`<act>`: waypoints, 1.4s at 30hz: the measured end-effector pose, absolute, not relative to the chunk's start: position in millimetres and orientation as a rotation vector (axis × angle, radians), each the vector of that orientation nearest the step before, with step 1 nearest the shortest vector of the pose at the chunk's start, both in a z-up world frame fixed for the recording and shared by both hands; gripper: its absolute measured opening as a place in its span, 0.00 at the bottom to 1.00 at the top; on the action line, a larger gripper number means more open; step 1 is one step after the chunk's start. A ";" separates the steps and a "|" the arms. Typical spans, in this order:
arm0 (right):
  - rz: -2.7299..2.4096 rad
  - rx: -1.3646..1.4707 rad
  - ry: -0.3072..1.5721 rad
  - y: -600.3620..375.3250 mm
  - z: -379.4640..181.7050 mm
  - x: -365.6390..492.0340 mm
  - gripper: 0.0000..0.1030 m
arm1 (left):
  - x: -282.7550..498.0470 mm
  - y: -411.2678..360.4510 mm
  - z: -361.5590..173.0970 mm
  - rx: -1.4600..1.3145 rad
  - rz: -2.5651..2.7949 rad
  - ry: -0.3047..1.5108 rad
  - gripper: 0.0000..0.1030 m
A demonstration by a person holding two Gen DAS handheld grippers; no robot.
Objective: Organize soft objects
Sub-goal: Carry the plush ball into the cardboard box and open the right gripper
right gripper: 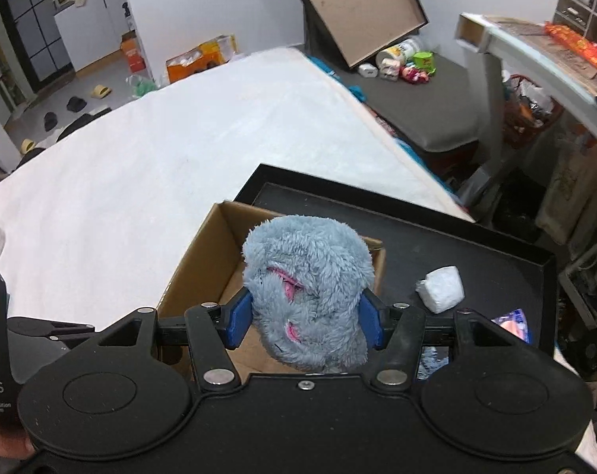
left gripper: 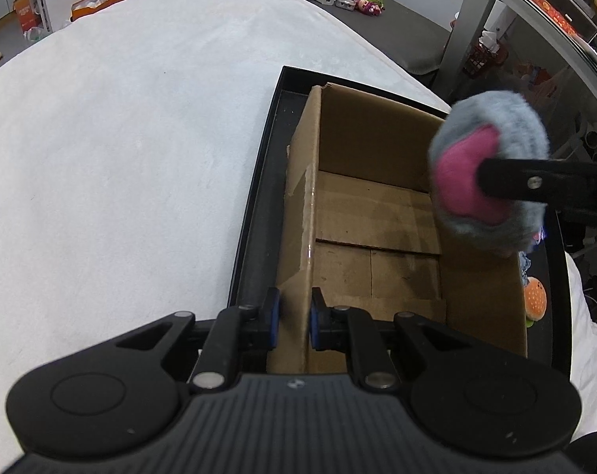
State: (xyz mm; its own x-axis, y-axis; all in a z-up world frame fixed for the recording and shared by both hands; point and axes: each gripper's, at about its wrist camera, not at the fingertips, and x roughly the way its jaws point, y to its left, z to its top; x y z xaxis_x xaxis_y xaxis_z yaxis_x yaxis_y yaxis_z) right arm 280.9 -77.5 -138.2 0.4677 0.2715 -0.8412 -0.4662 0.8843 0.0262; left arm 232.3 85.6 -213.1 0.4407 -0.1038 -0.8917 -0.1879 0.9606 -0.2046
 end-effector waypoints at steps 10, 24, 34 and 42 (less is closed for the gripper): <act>0.511 -0.184 1.052 -54.8 -169.6 290.3 0.52 | 229.5 87.9 -212.0 -0.305 0.059 1.118 0.13; 0.520 -0.134 1.081 -43.3 -192.8 299.2 0.54 | 234.5 88.8 -210.7 -0.316 0.068 1.126 0.13; 0.497 -0.137 1.101 -48.9 -193.5 292.2 0.61 | 235.4 88.8 -212.2 -0.319 0.073 1.130 0.13; 0.479 -0.095 1.074 -75.2 -170.0 285.1 0.69 | 240.3 83.8 -212.7 -0.284 0.068 1.158 0.15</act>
State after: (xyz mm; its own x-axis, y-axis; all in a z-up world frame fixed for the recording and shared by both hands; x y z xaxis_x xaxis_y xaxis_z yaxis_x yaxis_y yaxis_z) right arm 285.1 -75.2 -170.1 0.3852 0.3300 -0.8618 -0.4206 0.8940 0.1544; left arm 240.3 83.8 -212.7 0.4036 -0.0926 -0.9102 -0.1988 0.9622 -0.1860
